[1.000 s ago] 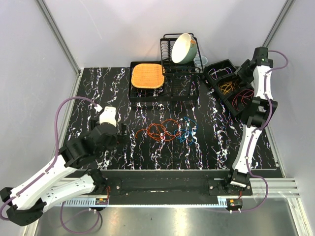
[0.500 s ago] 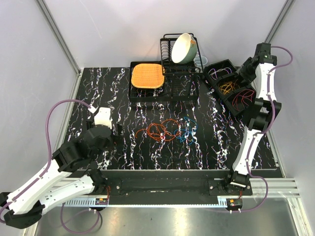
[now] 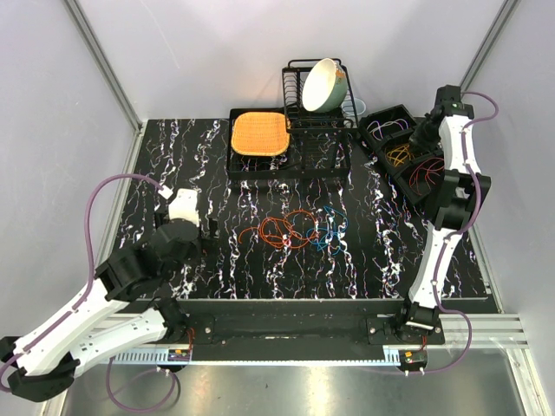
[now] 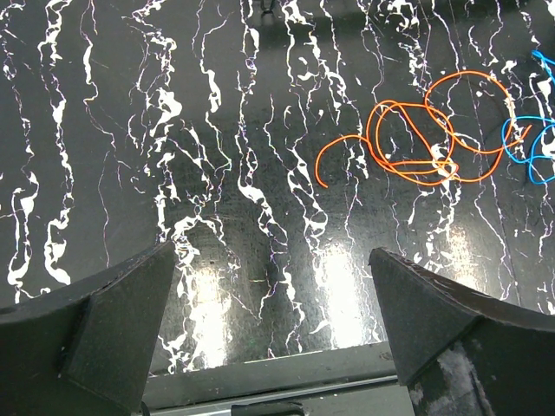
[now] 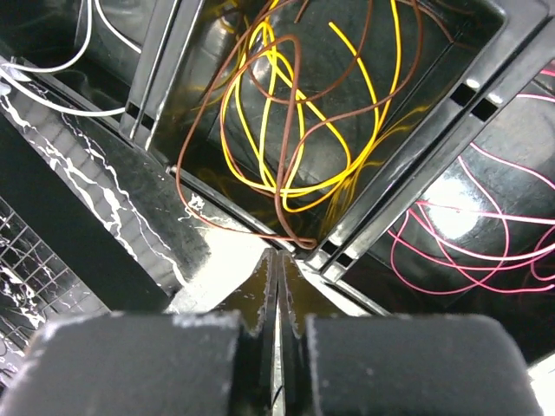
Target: Untangle the cables
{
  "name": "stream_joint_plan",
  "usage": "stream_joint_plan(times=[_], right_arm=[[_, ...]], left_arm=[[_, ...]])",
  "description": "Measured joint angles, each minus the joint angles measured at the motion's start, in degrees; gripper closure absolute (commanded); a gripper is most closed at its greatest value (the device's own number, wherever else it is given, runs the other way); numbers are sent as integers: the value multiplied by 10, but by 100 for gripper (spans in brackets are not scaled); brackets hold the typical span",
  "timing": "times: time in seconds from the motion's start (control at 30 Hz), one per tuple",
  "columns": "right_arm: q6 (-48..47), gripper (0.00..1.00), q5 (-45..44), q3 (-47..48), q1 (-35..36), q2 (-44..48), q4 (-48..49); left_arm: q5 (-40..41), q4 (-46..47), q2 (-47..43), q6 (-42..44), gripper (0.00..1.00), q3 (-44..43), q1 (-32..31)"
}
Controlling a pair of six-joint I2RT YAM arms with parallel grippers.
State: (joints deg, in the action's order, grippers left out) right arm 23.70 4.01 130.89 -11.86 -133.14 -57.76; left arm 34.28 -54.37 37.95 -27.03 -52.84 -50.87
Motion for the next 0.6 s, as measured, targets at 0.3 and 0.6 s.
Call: stream_joint_plan(times=[0.3, 0.6], right_arm=[[-2, 100, -6, 87, 0, -48, -2], [-8, 100, -16, 106, -2, -86, -4]], left_arm=[[0, 0, 14, 0, 1, 0, 0], [0, 0, 31, 0, 1, 0, 0]])
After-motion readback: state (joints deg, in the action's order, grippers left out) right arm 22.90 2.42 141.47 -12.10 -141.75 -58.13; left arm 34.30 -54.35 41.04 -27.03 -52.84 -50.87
